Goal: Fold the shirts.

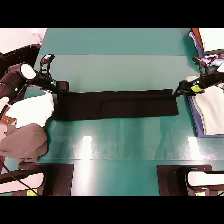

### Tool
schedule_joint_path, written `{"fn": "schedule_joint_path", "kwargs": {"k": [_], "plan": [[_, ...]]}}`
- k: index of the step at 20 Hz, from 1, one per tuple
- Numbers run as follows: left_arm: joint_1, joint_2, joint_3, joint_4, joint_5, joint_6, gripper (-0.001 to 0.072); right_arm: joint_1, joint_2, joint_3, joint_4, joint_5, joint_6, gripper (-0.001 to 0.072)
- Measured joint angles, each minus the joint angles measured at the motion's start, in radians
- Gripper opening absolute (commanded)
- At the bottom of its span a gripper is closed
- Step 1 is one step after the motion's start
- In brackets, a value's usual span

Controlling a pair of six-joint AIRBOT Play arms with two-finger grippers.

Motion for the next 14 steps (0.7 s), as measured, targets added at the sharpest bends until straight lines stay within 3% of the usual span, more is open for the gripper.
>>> {"fn": "schedule_joint_path", "kwargs": {"k": [3,4,6,14], "plan": [[-0.001,-0.019,0.028,-0.003,-0.018,0.000,0.0539,-0.050,-0.048,0.043,0.098,0.018,-0.024,0.0439],[-0.001,-0.022,0.041,-0.003,-0.039,0.001,0.0495,-0.069,-0.056,0.049,0.119,0.037,-0.035,0.0488],[-0.001,-0.026,0.061,-0.003,-0.089,0.002,0.0021,-0.116,-0.065,0.042,0.146,0.083,-0.050,0.0578],[-0.001,-0.032,0.080,-0.146,-0.145,0.010,0.0033,-0.215,-0.077,-0.176,0.254,0.075,-0.133,0.0577]]}}
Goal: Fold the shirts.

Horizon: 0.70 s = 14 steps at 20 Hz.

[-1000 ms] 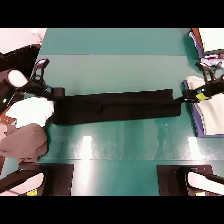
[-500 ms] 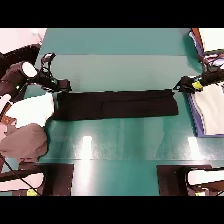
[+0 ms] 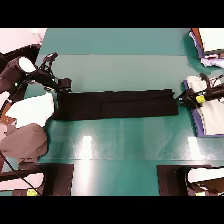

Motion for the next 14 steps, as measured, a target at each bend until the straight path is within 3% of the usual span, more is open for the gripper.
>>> {"fn": "schedule_joint_path", "kwargs": {"k": [2,3,6,7,14], "plan": [[-0.001,-0.003,-0.001,-0.054,0.012,0.000,0.0027,0.023,-0.012,-0.029,0.038,-0.021,-0.016,0.0569],[-0.006,-0.005,-0.001,-0.070,0.015,0.000,0.0027,0.038,-0.022,-0.034,0.055,-0.021,-0.020,0.0477],[-0.052,-0.016,-0.002,-0.109,0.035,0.000,0.0026,0.089,-0.050,-0.025,0.053,-0.052,-0.030,0.0061],[-0.074,-0.022,-0.002,-0.116,0.045,-0.003,0.0026,0.101,-0.051,-0.018,0.045,-0.063,-0.031,0.0015],[-0.299,-0.174,0.088,-0.155,0.161,-0.056,0.0025,0.137,0.089,0.120,0.060,-0.013,-0.021,0.0014]]}}
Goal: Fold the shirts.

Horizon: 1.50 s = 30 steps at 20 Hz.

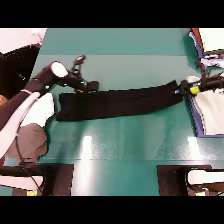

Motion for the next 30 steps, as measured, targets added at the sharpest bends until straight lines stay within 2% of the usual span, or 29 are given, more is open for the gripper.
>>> {"fn": "schedule_joint_path", "kwargs": {"k": [8,16,20,25,26,27,28,29,30], "plan": [[-0.195,-0.301,0.314,-0.024,-0.006,-0.044,0.0026,0.208,0.126,0.297,0.004,0.065,0.111,0.0015],[-0.225,-0.380,0.381,0.006,-0.045,-0.056,0.0025,0.417,0.095,0.468,0.005,0.062,0.159,0.0017],[-0.154,-0.307,0.388,0.074,-0.074,-0.057,0.0026,0.515,0.052,0.489,0.033,0.023,0.161,0.0017],[0.076,-0.072,0.390,0.265,-0.164,-0.040,0.0027,0.723,-0.066,0.509,0.201,-0.118,0.084,0.0031],[0.127,-0.022,0.391,0.296,-0.175,-0.036,0.0027,0.776,-0.103,0.526,0.224,-0.154,0.069,0.0216],[0.182,0.027,0.391,0.325,-0.189,-0.033,0.0026,0.831,-0.148,0.553,0.240,-0.190,0.053,0.0475],[0.233,0.073,0.391,0.347,-0.200,-0.031,0.0027,0.880,-0.191,0.584,0.245,-0.216,0.038,0.0663],[0.277,0.112,0.391,0.364,-0.207,-0.029,0.0027,0.925,-0.237,0.620,0.236,-0.227,0.026,0.0682],[0.315,0.144,0.391,0.373,-0.214,-0.028,0.0026,0.959,-0.273,0.650,0.227,-0.228,0.019,0.0637]]}}
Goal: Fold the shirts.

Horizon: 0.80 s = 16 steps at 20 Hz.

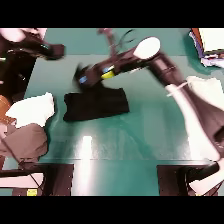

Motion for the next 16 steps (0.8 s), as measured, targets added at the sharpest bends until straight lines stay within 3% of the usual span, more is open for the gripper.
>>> {"fn": "schedule_joint_path", "kwargs": {"k": [1,4,8,13,16], "plan": [[0.036,0.029,0.000,0.010,-0.010,0.002,0.0027,0.024,-0.030,0.024,-0.013,0.010,-0.007,0.0559],[0.097,0.077,-0.001,0.025,-0.046,0.003,0.0027,0.026,-0.052,0.011,-0.064,0.073,-0.007,0.0558],[0.125,0.098,-0.005,0.013,-0.084,0.005,0.0027,-0.105,0.041,-0.188,-0.159,0.124,0.018,0.0558],[0.132,0.103,-0.007,-0.038,-0.099,0.005,0.0027,-0.360,0.175,-0.529,-0.204,0.065,0.084,0.0595],[0.133,0.099,-0.010,-0.070,-0.103,0.005,0.0027,-0.467,0.165,-0.657,-0.127,0.027,0.092,0.0592]]}}
